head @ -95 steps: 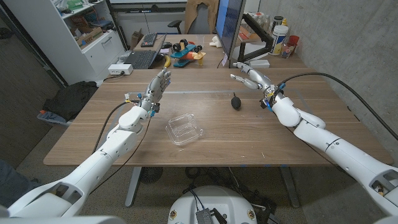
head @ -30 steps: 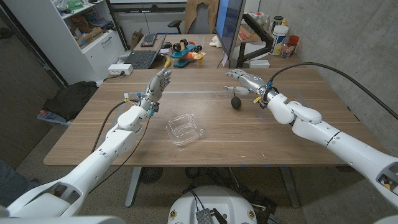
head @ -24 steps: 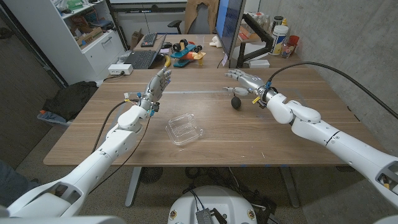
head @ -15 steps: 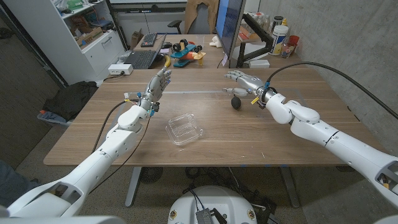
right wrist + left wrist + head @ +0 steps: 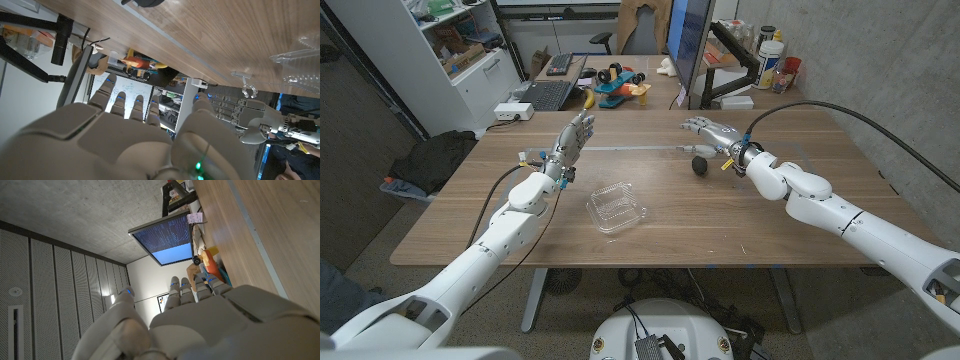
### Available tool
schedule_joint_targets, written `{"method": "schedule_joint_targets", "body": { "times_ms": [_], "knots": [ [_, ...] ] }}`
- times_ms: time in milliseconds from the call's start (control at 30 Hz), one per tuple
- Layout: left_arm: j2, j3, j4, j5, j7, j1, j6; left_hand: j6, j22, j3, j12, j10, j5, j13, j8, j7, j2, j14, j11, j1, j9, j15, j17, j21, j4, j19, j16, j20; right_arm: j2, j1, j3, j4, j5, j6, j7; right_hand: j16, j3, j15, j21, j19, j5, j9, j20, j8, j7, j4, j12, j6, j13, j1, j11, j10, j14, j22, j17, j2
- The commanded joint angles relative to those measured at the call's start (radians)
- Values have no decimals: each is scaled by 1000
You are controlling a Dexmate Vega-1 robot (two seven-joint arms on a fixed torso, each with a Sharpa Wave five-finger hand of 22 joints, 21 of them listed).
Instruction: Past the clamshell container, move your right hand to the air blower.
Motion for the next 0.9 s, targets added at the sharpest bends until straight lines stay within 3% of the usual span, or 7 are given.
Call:
{"method": "schedule_joint_targets", "body": {
  "times_ms": [33,900],
  "knots": [
    [8,-4,-12,-6,-3,11,7,10,4,1,3,7,3,3,3,-1,4,-3,4,0,4,3,4,1,-5,-5,3,5,10,10,-18,14,-7,-17,28,6,-2,2,2,-10,4,4,3,3,-1,1,-4,0,4,-2,-3,-2,-4,4,3,-5],
    [12,-6,-16,-6,-2,10,10,13,4,0,3,9,3,3,2,-2,6,-2,1,-1,4,2,4,1,-7,-7,3,9,32,42,-56,76,14,-29,68,10,-3,4,4,-12,4,4,11,3,-3,1,-3,-2,4,-3,-2,-6,-3,4,2,-5]
  ]
}}
